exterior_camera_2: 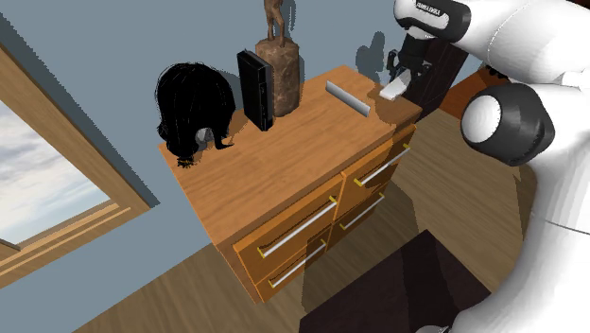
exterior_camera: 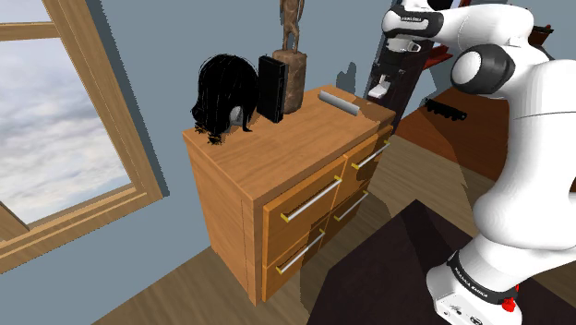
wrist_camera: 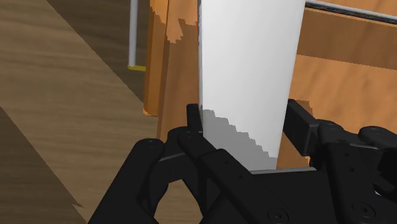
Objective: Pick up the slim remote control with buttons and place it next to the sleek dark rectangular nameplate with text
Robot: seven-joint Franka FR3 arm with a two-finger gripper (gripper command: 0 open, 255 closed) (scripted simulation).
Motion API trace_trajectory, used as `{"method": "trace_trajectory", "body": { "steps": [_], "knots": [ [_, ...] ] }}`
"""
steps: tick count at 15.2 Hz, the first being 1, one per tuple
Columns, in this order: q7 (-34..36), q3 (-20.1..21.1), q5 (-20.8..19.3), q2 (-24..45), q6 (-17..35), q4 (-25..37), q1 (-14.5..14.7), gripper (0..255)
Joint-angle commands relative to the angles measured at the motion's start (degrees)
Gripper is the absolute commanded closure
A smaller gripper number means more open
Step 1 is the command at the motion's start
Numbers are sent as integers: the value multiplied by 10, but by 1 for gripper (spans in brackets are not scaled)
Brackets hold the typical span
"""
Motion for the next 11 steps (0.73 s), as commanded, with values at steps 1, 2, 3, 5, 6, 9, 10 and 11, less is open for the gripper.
{"method": "trace_trajectory", "body": {
  "steps": [1, 2, 3, 5, 6, 9, 10, 11],
  "knots": [
    [-19, -5, -2, 77, -57, 134, -6, 255],
    [-19, -5, -2, 70, -45, 115, -7, 255],
    [-18, -5, -2, 65, -33, 98, -8, 255],
    [-18, -4, -1, 58, -12, 70, -10, 255],
    [-18, -4, -1, 55, -2, 57, -10, 255],
    [-18, -4, -1, 50, 25, 25, -12, 255],
    [-17, -4, -1, 49, 33, 15, -12, 255],
    [-17, -4, -1, 48, 42, 6, -13, 255]
  ]
}}
